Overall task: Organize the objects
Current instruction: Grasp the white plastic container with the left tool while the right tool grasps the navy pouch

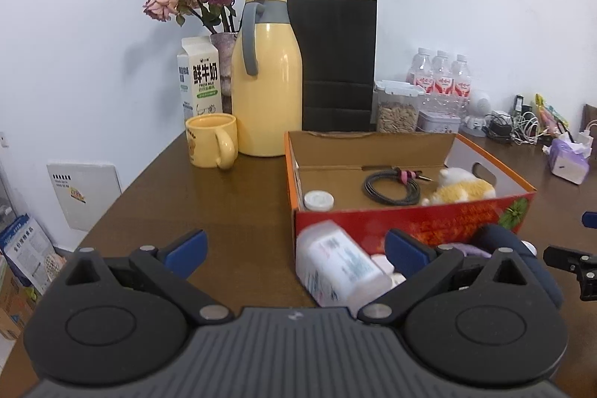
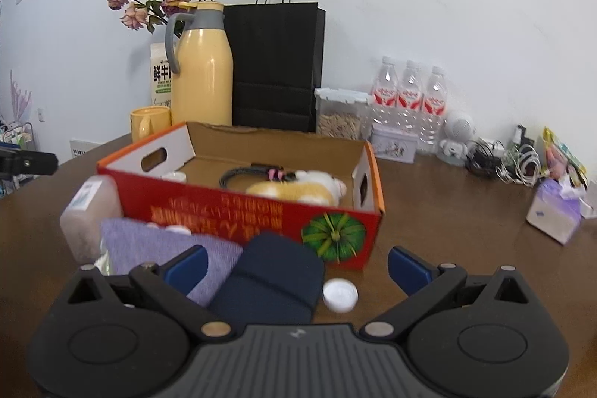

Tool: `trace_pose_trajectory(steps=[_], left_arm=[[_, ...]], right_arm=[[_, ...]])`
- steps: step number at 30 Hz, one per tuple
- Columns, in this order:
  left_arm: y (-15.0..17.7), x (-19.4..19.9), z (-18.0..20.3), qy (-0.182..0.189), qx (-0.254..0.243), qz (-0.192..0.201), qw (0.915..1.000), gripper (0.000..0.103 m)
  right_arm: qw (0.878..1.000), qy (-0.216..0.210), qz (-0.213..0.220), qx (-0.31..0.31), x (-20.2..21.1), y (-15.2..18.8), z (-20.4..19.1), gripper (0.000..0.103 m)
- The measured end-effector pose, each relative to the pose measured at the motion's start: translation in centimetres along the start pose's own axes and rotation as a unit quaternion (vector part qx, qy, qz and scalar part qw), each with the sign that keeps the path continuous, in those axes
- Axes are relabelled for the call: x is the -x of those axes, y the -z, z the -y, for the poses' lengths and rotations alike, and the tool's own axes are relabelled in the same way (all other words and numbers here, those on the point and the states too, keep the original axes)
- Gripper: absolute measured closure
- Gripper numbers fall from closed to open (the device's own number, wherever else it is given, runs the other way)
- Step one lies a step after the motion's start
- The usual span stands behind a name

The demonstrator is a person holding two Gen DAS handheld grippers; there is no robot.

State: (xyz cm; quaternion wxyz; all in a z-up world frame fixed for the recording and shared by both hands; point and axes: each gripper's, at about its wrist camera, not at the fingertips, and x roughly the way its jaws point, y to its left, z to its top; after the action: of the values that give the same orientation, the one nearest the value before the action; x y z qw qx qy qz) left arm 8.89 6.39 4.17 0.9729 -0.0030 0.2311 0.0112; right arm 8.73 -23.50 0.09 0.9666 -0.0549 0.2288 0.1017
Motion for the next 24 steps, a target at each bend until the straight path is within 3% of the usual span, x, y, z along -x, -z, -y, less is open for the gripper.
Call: trace_pose_trajectory(steps=[11,24], left_arm=[[2.0,3.0,-0.2,0.003,0.020,-0.004,0.9998,0.000],[2.4,2.9,-0.3,0.000,0.032,-0.018,0.9993,0.000]], right_arm=[[1.000,0.007,-0.007,-0.008,3.1,2.0,0.0,0.000],[0.999,0.011,-0.014,-0.028,3.2,2.8,1.4,0.000]])
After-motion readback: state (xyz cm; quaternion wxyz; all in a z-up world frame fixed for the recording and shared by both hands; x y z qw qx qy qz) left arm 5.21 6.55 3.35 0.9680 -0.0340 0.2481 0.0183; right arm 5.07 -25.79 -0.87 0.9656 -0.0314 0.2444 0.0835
